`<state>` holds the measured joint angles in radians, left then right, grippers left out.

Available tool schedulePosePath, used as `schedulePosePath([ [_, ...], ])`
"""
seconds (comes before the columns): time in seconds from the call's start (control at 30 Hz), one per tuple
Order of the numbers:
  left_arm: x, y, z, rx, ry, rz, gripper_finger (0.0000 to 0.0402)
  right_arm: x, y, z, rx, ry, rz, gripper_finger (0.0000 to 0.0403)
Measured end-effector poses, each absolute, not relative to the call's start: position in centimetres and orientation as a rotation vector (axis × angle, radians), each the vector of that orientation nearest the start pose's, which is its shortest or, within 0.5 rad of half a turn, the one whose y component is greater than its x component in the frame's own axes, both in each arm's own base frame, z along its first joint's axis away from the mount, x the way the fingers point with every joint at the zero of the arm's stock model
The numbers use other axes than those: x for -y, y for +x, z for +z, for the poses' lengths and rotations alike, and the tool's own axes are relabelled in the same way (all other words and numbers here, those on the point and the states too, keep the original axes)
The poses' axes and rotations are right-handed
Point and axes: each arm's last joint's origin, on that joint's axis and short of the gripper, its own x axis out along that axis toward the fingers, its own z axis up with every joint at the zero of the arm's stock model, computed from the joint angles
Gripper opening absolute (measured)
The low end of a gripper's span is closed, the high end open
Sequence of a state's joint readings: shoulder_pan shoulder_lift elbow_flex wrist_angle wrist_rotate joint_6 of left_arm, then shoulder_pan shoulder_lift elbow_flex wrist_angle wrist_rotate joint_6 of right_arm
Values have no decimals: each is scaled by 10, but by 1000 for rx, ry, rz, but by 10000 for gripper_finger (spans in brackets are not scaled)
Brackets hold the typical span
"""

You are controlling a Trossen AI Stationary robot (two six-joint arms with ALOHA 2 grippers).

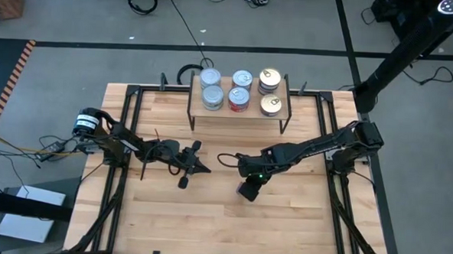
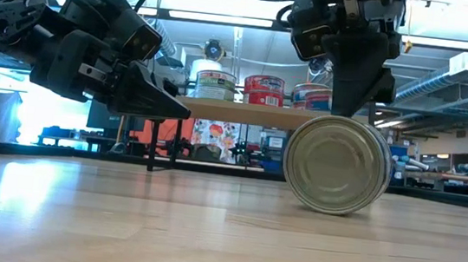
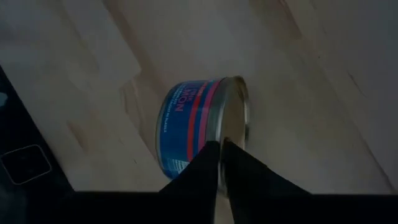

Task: Stack canned seafood by type on shelf
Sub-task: Return to Home Position

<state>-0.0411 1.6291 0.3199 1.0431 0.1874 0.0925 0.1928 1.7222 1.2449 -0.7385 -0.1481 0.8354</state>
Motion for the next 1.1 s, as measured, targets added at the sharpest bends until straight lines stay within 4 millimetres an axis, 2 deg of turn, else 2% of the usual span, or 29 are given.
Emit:
schedulePosePath([
  [0.17,16,249,121,-255,72,-239,3,-67,329,216,-1264,664,-261,86],
  [0.4,16,249,121,-254,72,-239,3,-63,321,227,-1256,678,-301,183],
  [0.63,16,249,121,-254,72,-239,3,-80,323,236,-1239,643,-269,267],
  [0.83,16,249,121,-251,74,-239,3,-102,320,248,-1166,572,-318,282],
  [1.1,16,250,122,-247,74,-239,3,-121,327,224,-1255,517,-381,278],
])
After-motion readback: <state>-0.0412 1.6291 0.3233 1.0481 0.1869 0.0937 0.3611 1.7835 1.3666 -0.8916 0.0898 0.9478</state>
